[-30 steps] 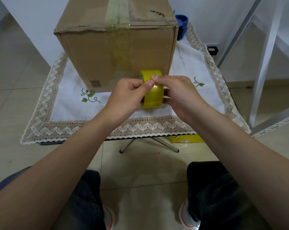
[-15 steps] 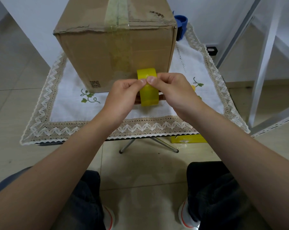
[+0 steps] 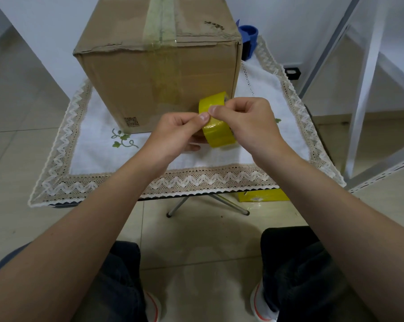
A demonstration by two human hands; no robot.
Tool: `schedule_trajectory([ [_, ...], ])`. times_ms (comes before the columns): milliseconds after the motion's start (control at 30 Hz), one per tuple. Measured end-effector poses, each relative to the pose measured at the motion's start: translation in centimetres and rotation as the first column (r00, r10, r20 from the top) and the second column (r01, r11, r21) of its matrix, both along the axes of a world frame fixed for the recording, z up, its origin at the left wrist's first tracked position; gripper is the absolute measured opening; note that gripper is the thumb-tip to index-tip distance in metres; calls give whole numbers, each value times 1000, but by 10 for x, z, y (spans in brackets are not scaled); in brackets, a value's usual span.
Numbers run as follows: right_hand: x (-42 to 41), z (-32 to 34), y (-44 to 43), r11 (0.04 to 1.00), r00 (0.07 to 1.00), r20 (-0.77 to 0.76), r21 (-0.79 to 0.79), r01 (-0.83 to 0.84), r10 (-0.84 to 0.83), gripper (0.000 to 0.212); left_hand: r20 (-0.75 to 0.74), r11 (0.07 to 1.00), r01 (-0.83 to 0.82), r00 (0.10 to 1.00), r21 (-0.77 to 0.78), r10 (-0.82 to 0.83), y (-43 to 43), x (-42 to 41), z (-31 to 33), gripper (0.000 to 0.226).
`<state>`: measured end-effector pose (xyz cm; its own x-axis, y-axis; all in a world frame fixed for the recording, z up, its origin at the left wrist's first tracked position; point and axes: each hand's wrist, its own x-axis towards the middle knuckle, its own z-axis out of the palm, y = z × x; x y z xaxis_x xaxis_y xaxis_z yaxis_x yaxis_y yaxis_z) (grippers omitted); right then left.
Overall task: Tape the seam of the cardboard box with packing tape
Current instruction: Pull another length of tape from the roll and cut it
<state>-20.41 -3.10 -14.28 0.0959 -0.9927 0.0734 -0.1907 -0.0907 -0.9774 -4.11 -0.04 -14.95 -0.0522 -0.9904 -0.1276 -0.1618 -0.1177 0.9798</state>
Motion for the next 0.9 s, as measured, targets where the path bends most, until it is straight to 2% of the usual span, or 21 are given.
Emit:
schedule_trajectory([
  [200,-20,6,-8,999,985,-168,-41,30,-37,39,11,997,-20,1000,69,19,-3,-12,1,16],
  [333,-37,12,-16,993,951,-291,-86,80,-102,30,13,996,-78,997,51,77,-10,-23,0,17],
  [400,-46,11,-20,973,898,-390,-187,136,-201,28,3,993,-103,995,60,103,-15,-28,-2,22],
  [467,-56,8,-26,941,808,-502,-286,180,-307,24,-14,991,-107,994,77,108,-18,-33,-3,26],
  [567,-72,2,-34,918,707,-595,-330,220,-383,21,-25,991,-100,994,92,103,-21,-38,-4,28],
  [700,-88,-8,-44,921,599,-701,-320,223,-388,25,-19,991,-101,995,92,103,-22,-44,-3,27],
  [900,-86,-18,-47,956,529,-798,-216,197,-289,22,30,991,-55,998,120,52,-24,-53,-5,23],
])
